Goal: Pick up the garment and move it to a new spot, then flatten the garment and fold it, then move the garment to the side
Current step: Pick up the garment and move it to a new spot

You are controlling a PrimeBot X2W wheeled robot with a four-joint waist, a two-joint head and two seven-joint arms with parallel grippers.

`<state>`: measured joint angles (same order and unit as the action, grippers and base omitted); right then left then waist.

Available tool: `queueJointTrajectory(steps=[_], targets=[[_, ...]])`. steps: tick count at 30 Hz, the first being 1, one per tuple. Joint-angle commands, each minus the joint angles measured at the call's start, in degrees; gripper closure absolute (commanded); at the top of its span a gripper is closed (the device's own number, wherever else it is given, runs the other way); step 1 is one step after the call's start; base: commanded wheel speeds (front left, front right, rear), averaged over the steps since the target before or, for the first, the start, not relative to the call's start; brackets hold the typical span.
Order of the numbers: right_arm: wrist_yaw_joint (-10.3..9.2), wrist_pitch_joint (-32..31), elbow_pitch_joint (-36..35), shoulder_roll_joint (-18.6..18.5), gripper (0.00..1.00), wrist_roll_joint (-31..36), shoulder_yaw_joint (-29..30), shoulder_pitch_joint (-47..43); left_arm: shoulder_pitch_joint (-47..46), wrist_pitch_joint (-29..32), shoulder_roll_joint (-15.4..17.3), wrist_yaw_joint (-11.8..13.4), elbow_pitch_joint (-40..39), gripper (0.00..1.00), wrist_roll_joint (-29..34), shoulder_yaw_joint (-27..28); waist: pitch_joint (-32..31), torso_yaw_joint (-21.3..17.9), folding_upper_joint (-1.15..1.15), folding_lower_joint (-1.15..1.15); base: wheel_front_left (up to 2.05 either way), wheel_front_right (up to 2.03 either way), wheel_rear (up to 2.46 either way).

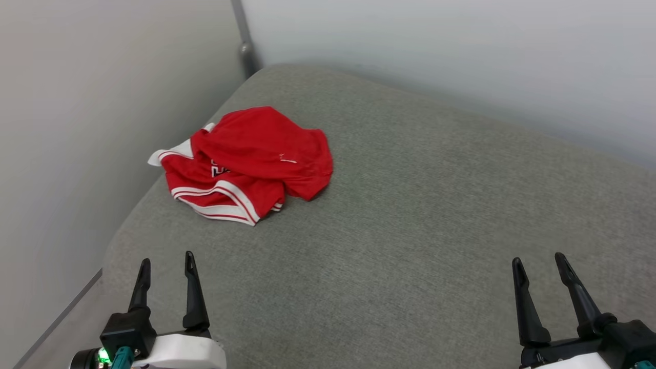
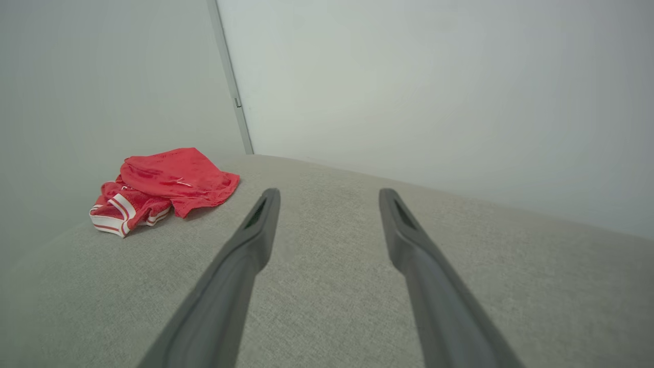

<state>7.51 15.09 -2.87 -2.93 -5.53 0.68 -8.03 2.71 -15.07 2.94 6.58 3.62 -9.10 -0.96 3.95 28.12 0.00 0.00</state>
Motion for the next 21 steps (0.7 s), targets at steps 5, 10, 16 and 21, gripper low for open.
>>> queueJointTrajectory(steps=[5, 10, 16, 21], targets=[[-0.04, 0.1, 0.0, 0.1, 0.0, 0.3, -0.3, 0.8, 0.5, -0.2, -0.1, 0.3, -0.4, 0.0, -0.2, 0.8, 0.4, 1.8, 0.0, 0.0, 0.0, 0.0, 0.0], [-0.04, 0.1, -0.1, 0.1, 0.0, 0.9, -0.6, 0.8, 0.0, -0.2, -0.1, 0.4, -0.4, 0.0, -0.8, 1.8, 0.9, 1.3, 0.0, 0.0, 0.0, 0.0, 0.0], [-0.04, 0.1, -0.5, 0.1, 0.0, 1.7, -0.6, 1.4, -3.7, -0.2, 0.7, -1.7, 1.1, 0.0, 0.5, 5.2, 2.4, 0.0, 0.0, 0.0, 0.0, 0.0, 0.0], [-0.04, 0.1, -1.4, 0.1, 0.0, 3.4, 0.0, 3.2, -12.7, -0.1, 4.5, -4.9, 4.6, 0.0, 1.2, 9.4, 6.1, -1.9, 0.0, 0.0, 0.0, 0.0, 0.0]])
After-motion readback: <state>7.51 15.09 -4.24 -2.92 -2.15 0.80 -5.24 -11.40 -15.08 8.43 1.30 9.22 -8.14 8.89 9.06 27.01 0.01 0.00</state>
